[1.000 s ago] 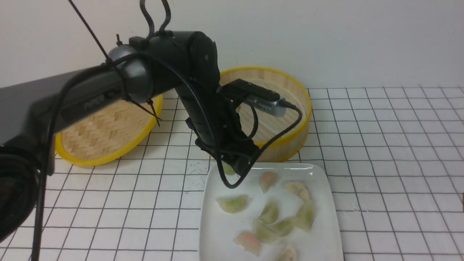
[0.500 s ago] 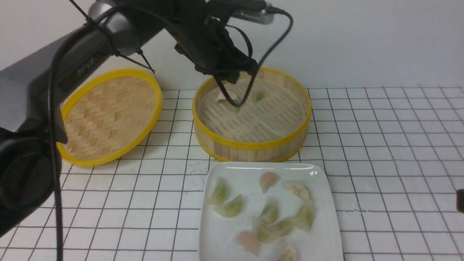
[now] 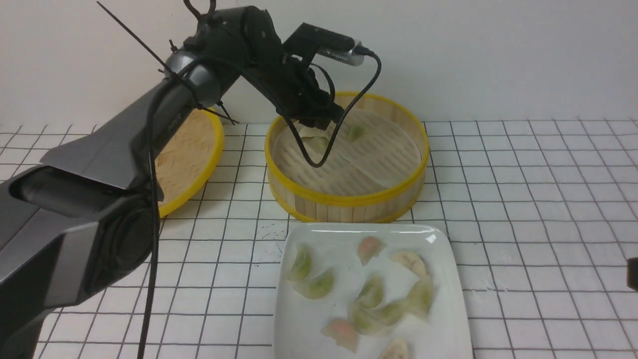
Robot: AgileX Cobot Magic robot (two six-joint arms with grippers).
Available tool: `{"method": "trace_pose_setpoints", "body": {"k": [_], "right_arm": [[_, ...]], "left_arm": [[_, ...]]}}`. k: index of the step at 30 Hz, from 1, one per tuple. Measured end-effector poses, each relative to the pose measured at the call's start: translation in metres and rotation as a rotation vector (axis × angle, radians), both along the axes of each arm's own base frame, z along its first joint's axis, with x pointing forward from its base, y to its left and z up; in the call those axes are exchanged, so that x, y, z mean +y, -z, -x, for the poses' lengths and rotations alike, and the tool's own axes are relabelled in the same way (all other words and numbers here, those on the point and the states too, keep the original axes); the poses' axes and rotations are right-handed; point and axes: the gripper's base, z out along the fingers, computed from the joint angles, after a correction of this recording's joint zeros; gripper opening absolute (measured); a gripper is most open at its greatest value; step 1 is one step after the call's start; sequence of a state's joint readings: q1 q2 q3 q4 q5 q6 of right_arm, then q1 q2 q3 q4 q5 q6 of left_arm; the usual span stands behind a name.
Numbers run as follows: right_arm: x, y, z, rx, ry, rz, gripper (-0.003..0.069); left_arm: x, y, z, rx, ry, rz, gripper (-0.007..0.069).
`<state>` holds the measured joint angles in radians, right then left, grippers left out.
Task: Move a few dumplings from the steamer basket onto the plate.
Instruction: Use the right arm to grab a dumpling from inside the steamer
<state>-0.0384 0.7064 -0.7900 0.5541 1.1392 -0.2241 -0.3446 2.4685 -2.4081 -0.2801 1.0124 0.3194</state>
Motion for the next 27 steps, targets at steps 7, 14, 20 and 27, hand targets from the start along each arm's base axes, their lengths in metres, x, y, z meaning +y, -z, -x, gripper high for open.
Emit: {"method": "trace_pose_setpoints", "body": {"k": [7,14,20,27], "right_arm": [[-0.004,-0.017,-0.073,0.077,-0.022,0.04,-0.0012],[0.002,-0.036,-0.187,0.094,-0.119,0.123,-0.0011],[0.043,-0.026,-0.276,0.079,-0.273,0.24,-0.001],[0.091,0.006,-0.365,-0.013,-0.313,0.297,0.0014]], "left_arm": [[0.015,-0.061,0.026,0.037,-0.002,-0.083,0.0034],[0.038,-0.152,0.086,-0.038,-0.053,-0.035,-0.0006],[0.056,-0.162,0.153,0.083,-0.05,-0.016,-0.0006],[0.082,-0.163,0.222,0.149,-0.099,-0.02,-0.0006]]}}
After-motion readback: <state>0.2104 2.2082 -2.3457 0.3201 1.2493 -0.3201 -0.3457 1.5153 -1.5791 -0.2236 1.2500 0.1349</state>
